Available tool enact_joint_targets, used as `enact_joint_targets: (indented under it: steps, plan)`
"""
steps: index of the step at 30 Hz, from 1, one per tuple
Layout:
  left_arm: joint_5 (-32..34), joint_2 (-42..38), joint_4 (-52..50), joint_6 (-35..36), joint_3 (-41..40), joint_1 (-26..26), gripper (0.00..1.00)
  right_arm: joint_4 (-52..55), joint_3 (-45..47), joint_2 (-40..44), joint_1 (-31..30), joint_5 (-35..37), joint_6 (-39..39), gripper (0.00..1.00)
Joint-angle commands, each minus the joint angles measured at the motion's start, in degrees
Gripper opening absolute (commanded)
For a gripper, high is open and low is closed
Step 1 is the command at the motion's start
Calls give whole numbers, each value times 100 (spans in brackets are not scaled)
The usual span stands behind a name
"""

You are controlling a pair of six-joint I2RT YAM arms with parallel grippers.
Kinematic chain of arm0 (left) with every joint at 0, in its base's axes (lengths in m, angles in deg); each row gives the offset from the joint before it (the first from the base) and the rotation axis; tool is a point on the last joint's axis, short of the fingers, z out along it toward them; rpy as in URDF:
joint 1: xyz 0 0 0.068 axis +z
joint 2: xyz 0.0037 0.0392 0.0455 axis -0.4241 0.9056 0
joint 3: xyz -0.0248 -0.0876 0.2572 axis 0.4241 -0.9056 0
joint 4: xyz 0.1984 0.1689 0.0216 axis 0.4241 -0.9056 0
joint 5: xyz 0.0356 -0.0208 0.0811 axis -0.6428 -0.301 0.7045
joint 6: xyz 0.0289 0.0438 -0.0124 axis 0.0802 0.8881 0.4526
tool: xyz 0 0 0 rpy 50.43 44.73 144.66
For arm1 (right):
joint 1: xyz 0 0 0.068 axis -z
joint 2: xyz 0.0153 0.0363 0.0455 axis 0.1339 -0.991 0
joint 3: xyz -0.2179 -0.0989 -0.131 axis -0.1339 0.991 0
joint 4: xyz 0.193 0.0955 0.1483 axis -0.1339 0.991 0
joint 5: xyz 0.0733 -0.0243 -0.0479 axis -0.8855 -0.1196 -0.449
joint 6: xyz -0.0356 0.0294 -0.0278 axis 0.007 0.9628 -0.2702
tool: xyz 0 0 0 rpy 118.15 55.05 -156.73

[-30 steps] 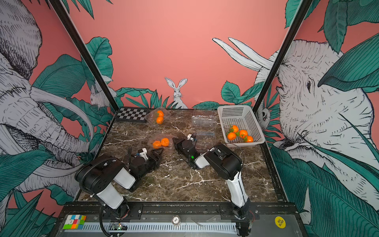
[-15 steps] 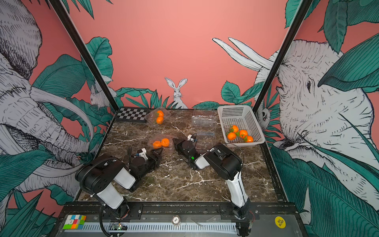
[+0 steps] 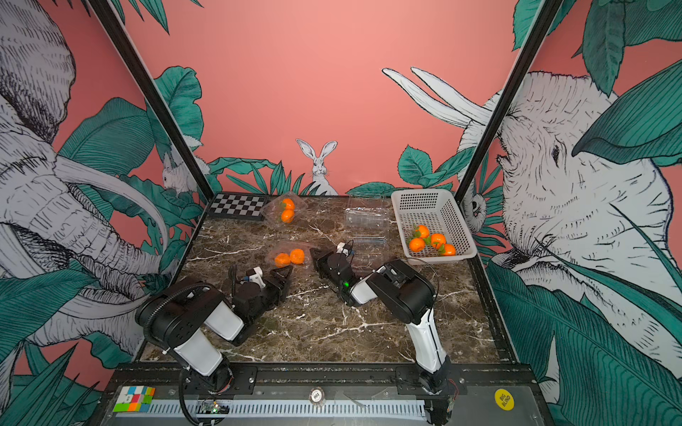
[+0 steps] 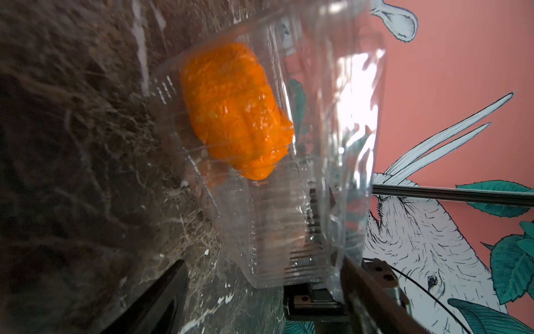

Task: Take oranges out of containers
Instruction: Open the packing box at the center of the board.

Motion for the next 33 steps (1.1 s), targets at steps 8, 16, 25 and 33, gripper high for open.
enact_joint_targets:
  steps: [8,16,25,33]
  plan:
    - [191,-128,116,-84,-160,-79,83,-294,-122,-182,-49,145,366,11]
    - [216,-151,116,-119,-160,-93,82,-275,-108,-147,-58,189,401,11]
    - [280,-187,113,-149,-186,-123,82,-307,-112,-187,-65,250,479,11]
    - [328,-192,122,-185,-196,-131,82,-354,-144,-242,-65,268,511,11]
